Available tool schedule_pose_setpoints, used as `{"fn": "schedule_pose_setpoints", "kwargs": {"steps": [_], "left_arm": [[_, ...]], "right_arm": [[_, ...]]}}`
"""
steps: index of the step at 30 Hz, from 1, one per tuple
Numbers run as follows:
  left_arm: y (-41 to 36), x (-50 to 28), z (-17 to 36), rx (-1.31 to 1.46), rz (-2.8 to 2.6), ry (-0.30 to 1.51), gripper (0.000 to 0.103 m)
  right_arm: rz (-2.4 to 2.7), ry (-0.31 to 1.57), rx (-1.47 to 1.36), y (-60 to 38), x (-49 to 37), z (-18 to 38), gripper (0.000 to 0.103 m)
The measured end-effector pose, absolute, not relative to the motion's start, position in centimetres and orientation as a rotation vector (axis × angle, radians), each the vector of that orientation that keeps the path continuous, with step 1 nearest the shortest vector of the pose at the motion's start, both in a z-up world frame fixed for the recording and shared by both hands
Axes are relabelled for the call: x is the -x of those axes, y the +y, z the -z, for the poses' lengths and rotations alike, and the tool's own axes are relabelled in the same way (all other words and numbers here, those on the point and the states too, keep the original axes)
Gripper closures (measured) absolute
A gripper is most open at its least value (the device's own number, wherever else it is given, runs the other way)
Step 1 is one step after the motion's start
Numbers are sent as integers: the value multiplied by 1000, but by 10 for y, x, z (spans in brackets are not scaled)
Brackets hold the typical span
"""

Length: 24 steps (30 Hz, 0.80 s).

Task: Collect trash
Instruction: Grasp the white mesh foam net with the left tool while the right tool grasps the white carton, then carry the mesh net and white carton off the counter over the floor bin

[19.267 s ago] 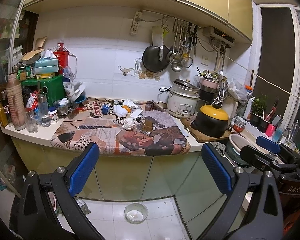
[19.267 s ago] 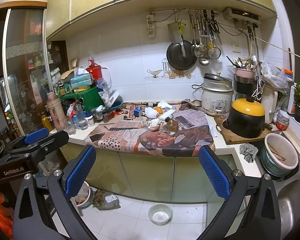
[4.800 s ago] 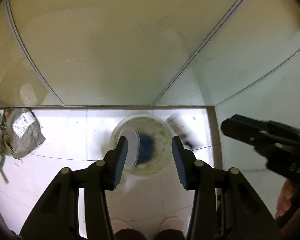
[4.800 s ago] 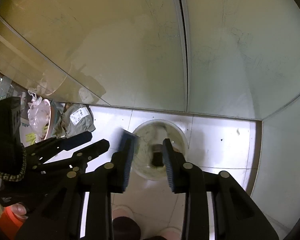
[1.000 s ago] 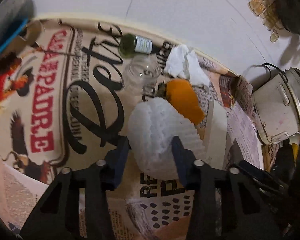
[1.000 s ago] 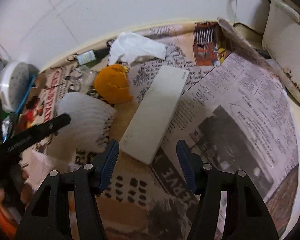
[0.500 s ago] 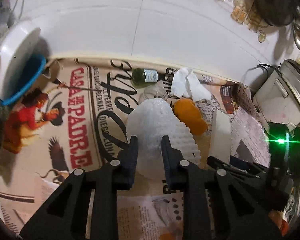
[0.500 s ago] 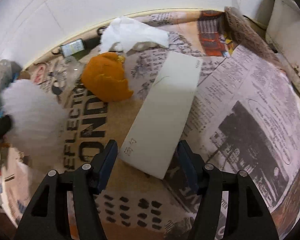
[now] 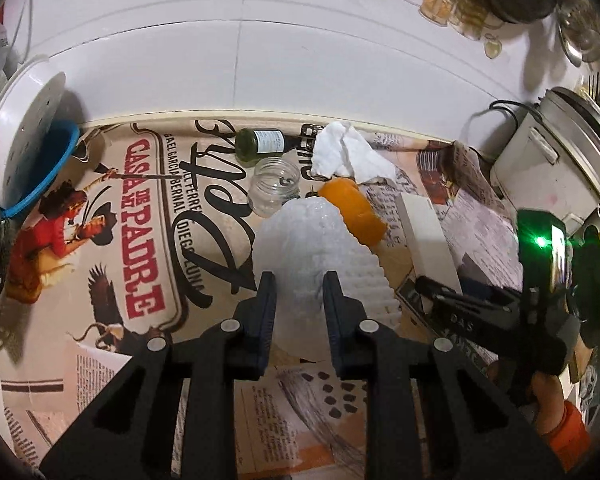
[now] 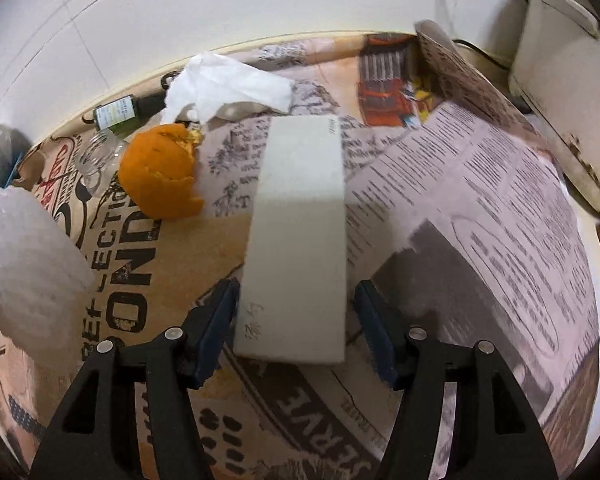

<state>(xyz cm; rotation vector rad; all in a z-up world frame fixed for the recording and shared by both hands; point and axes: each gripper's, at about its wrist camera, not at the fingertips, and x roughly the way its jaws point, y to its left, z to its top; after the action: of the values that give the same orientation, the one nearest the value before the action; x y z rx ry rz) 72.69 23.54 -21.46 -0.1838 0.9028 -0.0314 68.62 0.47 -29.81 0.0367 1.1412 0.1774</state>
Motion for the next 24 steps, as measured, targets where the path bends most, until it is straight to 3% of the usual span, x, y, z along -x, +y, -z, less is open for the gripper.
{"fn": "schedule_pose_setpoints", "kwargs": {"steps": [4,10,24], "left_arm": [[226,-718,210,164,19,899,80],[208,-702,194,165,2,876,80],[123,-610,137,227,-111,751,80]], "right_arm": [[-168,1114,12,26,-691,302,55],[-249,1106,-9,11,-667,283,55],[-433,941,-7,-82,-568,170,55]]}}
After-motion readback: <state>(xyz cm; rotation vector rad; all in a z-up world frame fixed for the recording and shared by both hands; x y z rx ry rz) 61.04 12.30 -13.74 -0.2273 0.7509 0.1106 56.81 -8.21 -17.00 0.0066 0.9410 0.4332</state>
